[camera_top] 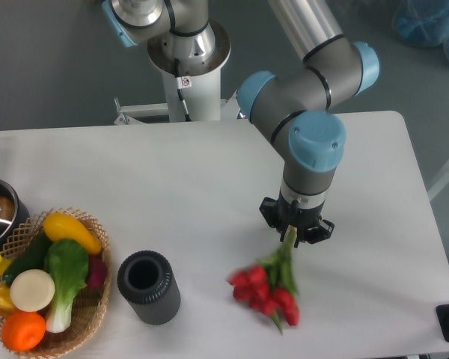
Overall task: Place the flowers on the table
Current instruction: 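Open the gripper to release the tulips onto the table, then raise the open gripper away from the tulips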
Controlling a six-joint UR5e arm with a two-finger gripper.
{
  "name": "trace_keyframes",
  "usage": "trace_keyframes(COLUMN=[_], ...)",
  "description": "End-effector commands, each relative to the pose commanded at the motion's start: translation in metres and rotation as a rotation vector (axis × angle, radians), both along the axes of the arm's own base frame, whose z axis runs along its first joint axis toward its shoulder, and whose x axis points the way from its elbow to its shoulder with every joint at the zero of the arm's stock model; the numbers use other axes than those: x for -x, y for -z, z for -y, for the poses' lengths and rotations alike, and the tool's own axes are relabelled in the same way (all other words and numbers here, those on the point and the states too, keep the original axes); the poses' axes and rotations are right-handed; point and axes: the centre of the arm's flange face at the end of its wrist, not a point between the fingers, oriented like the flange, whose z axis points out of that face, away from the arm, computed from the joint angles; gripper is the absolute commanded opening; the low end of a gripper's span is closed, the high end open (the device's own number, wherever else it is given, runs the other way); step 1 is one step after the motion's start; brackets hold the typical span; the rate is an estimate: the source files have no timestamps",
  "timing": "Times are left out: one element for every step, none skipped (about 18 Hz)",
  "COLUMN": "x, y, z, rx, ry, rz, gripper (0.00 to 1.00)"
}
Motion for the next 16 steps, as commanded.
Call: trace_keyframes(x=[-0.001,0.0,0.0,0.0,-0.002,-0.003,-0.003,-0.005,-0.005,-0.003,-0.003,-0.009,-0.017,-0.026,-0.027,-0.023], y=[-0.003,-0.006,-0.009,-0.011,-0.02,-0.03,-0.038,-0.047,-0.059,-0.07,-0.077,-0.086,-0.096,-0.103,-0.11,-0.114], z=[0.0,0.001,0.002,0.003,0.004,0.006,0.009,0.016,0.025,0.035,0.044,0.049,0.054,0.06,0.065,0.071], rx=[-0.003,-0.007,-0.011,-0.01,-0.018,-0.028,-0.037,-0.048,-0.058,-0.065,-0.07,-0.075,-0.078,-0.073,-0.067,-0.064], ry=[0.002,0.002,-0.001,-0.002,-0.005,-0.006,-0.008,-0.016,-0.028,-0.042,-0.053,-0.053,-0.045,-0.021,-0.005,-0.001], rz=[-0.004,-0.008,-0.013,-0.015,-0.028,-0.046,-0.062,-0.08,-0.096,-0.108,-0.119,-0.129,-0.144,-0.163,-0.182,-0.195], gripper=[0.52,0.66,0.93,1.0,1.0,1.0,1.0,1.0,1.0,1.0,1.0,1.0,1.0,1.0,1.0,1.0])
